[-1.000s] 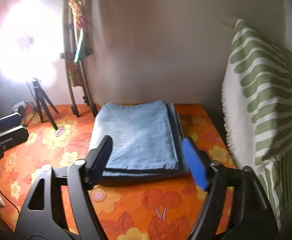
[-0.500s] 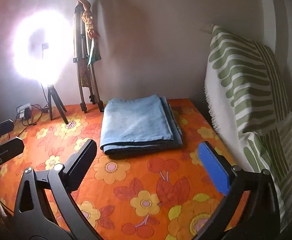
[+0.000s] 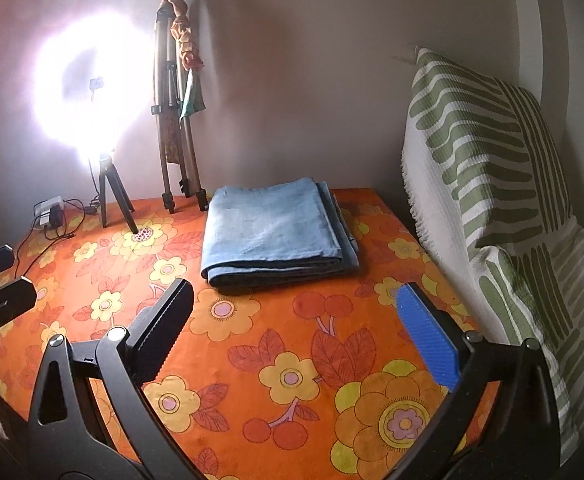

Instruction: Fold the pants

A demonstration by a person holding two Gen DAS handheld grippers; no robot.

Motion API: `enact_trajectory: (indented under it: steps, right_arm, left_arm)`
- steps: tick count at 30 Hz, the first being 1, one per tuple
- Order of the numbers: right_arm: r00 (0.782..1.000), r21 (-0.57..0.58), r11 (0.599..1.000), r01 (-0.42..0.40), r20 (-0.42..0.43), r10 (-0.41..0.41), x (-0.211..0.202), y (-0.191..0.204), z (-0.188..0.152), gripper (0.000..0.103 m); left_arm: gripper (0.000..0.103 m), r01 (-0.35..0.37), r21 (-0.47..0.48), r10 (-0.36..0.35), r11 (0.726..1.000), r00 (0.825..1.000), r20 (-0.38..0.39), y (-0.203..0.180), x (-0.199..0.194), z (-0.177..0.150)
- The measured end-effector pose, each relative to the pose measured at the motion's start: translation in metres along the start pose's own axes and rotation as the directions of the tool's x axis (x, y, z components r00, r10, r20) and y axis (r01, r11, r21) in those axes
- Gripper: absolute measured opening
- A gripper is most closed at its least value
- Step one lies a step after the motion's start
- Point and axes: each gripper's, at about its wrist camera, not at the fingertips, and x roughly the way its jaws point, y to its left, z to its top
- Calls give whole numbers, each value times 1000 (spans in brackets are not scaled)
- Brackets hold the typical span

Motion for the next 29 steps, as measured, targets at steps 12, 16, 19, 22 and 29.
enact_trajectory:
  steps: [12,16,19,22,29]
  right_arm:
    - [1000,-27,1000,-10,-13,9,5,4,-5,103]
    - [1000,-32,999,-17,-7,17,3,8,-5,103]
    - [1000,-32,999,-20,-6,20,2,9,-6,103]
    - [1000,-31,999,-21,-6,21,2,10,-6,103]
    - [1000,-30,999,-27,-12,27,2,12,-6,103]
  left_arm:
    - [84,-26,-1,26,1000,999,-25,-1,-2,-7]
    - [84,-28,0,28,1000,999,-26,-1,-3,-8]
    - [84,-29,5,29,1000,999,-21,-1,-4,-8]
    - [84,-41,15,41,999,999,-3,-1,-7,-10]
    - [84,-38,9,38,999,999,-2,3,-10,-9]
